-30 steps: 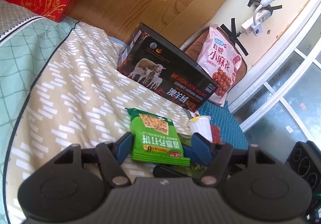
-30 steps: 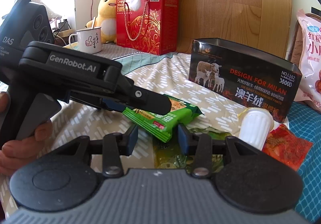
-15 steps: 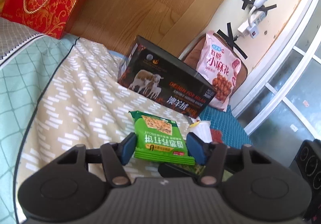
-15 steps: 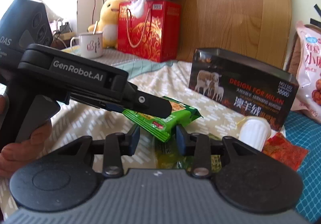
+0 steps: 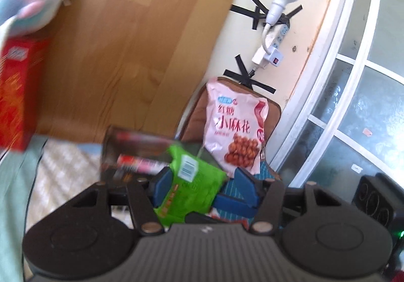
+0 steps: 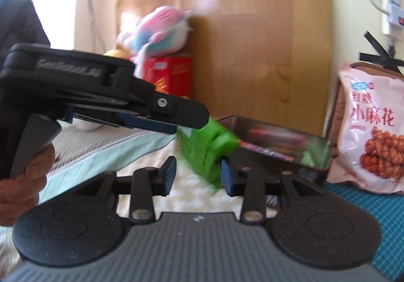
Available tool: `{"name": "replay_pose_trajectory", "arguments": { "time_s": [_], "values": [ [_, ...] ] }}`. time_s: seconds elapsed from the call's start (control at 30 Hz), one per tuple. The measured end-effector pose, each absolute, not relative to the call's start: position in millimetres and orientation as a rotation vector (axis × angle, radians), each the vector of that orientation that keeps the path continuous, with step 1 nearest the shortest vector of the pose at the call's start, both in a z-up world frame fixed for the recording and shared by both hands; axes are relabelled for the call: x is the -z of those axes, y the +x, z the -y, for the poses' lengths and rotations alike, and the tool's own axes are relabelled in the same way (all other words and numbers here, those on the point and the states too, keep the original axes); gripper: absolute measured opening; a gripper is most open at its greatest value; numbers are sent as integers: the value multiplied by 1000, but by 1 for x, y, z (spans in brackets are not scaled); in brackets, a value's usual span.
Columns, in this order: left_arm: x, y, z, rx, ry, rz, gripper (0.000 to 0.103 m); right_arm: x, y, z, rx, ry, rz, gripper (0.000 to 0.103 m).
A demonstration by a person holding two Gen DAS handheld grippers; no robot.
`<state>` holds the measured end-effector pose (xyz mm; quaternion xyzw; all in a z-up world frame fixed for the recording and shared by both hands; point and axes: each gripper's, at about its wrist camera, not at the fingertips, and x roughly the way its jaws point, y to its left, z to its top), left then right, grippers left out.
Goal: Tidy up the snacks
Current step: 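Lift the cracker packet into the black tin and release, then move the left gripper back toward the white cup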
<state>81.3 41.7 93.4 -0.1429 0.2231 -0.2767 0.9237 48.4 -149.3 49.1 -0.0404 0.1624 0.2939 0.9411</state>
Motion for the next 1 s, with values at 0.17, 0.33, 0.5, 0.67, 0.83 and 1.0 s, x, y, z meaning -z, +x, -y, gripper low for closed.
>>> {"name": "replay_pose_trajectory", "arguments": {
  "time_s": [0.17, 0.33, 0.5, 0.67, 0.83, 1.0],
  "values": [
    [-82, 135, -18, 570, -309, -519, 55, -53, 90, 160, -560, -22, -362, 40],
    [-66, 169, -13, 489, -315, -579, 56, -43, 119, 159, -499, -16, -399, 40],
    [-65, 140, -40, 505, -355, -560, 69, -48, 102, 179, -547, 22, -404, 43],
    [-46, 119, -61, 501, -350, -702, 70, -41, 77, 171, -747, -69, -571, 58],
    [-22, 105, -54, 507, -311, -801, 70, -18, 45, 141, -779, -292, -624, 65],
    [1, 104, -44, 508, -308, -861, 64, 2, 57, 135, -725, -298, -699, 54]
  ]
}}
